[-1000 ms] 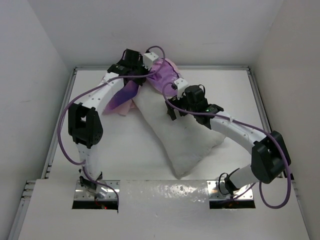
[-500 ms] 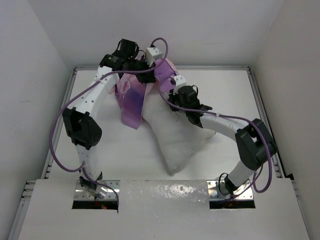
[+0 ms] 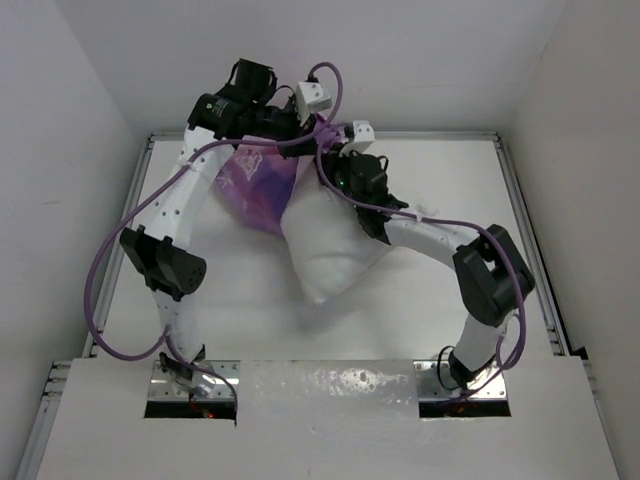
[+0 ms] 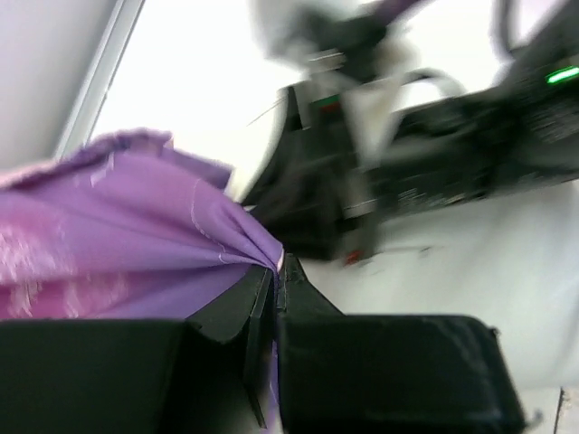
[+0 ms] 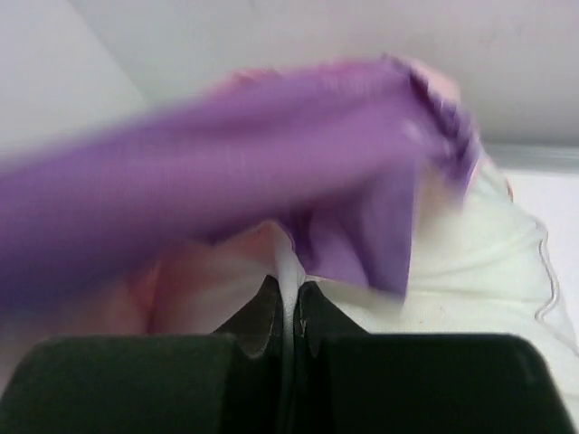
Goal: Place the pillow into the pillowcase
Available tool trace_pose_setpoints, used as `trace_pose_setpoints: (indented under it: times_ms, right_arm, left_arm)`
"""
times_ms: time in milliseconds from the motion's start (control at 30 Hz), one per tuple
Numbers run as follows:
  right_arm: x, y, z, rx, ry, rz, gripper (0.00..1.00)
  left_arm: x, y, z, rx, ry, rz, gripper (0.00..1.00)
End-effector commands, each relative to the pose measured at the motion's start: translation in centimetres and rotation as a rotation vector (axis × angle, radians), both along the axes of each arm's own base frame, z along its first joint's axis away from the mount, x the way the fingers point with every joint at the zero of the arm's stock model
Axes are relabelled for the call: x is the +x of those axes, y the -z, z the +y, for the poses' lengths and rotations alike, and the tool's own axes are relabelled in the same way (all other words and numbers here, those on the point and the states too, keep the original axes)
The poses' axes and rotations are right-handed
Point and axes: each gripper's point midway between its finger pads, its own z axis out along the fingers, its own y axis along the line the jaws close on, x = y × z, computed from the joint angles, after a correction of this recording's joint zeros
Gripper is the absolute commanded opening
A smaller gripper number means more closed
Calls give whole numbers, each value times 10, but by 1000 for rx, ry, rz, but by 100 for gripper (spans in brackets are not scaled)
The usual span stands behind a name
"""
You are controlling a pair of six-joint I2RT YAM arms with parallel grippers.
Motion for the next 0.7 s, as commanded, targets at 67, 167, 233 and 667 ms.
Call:
trace_pose_setpoints:
  times_ms: [67, 167, 233, 667]
  right_arm:
    - [40, -124, -5, 378, 207, -274, 0]
    - [55, -113, -2, 388, 306, -242, 0]
    - [63, -92, -1, 373, 371, -202, 0]
    - [28, -76, 33, 379, 85, -144, 0]
  left_arm:
    - [-76, -67, -40, -117, 306, -156, 0]
    - [-95, -83, -53, -176, 385, -168, 0]
    - [-107, -96, -62, -208, 421, -181, 0]
    - [-121, -76, -46, -167, 459, -101, 0]
